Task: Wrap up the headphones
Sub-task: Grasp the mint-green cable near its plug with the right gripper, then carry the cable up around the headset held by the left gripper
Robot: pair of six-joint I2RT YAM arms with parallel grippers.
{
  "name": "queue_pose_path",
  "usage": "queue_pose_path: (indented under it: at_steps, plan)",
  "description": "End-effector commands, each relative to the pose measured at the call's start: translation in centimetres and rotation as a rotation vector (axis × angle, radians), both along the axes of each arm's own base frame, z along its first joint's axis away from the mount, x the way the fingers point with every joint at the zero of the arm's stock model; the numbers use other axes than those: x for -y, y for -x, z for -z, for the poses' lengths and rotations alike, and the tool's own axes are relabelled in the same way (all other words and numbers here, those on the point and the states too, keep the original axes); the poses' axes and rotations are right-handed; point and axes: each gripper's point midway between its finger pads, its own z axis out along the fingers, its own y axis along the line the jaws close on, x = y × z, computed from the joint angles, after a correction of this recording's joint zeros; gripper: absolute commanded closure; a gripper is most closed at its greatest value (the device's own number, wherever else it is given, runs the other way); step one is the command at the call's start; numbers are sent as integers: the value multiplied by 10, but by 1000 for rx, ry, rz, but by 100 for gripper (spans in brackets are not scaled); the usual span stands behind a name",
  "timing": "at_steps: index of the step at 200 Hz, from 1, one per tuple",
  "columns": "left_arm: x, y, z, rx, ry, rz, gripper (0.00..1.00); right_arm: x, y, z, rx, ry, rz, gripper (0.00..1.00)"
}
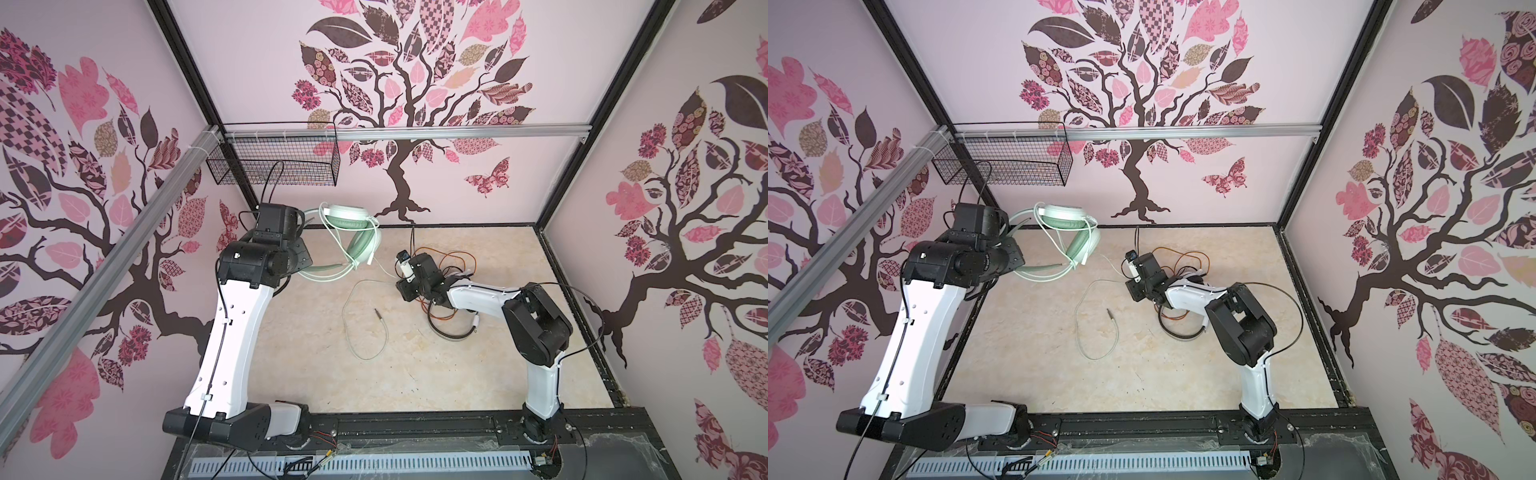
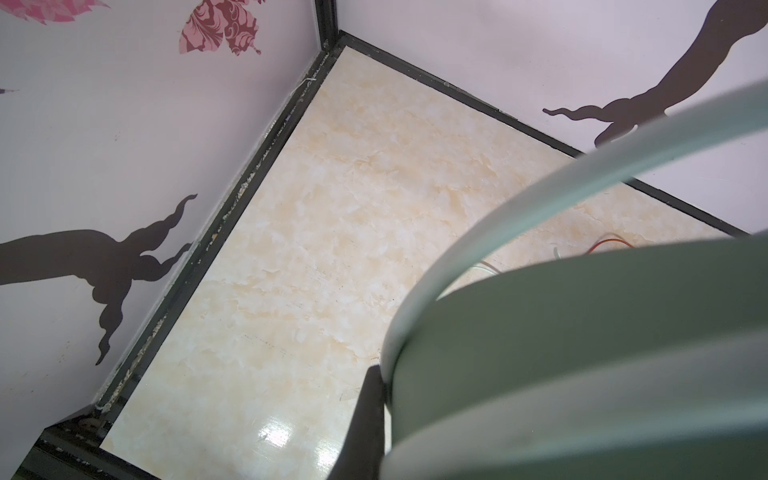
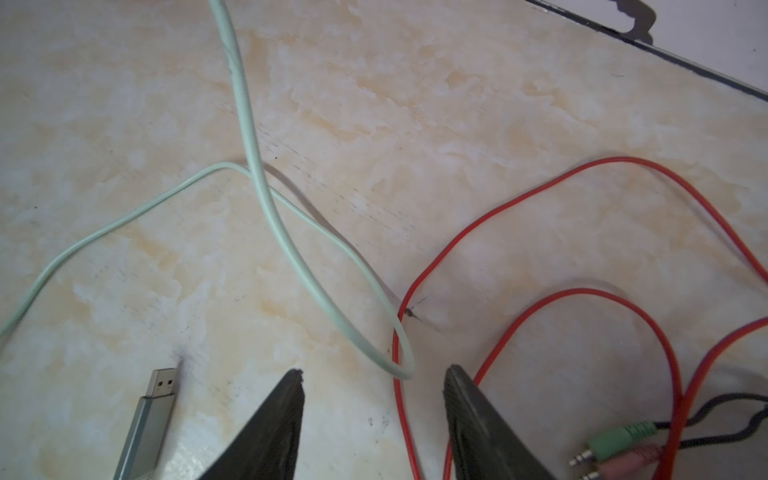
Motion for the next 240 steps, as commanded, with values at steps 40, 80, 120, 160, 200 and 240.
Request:
queue_pose_path:
  at_steps: [40, 80, 120, 160, 200, 240]
  plan:
    - [8, -11, -11, 80, 58, 2, 100, -19, -14, 23, -34, 67, -88, 87]
    - [9, -14, -11, 77, 64, 3, 100, -13, 31, 21, -54, 68, -128, 100]
    - [4, -24, -15, 100, 53, -38, 100, 10, 120, 13, -70, 122, -167, 100]
    - [10, -44, -7, 97, 76, -44, 100, 26, 193, -11, -72, 113, -207, 100]
    - [19, -54, 4, 93, 129, -41, 100, 32, 236, -39, -42, 125, -241, 100]
    - [5, -55, 18, 70, 61, -91, 100, 34, 266, -75, -9, 115, -278, 100]
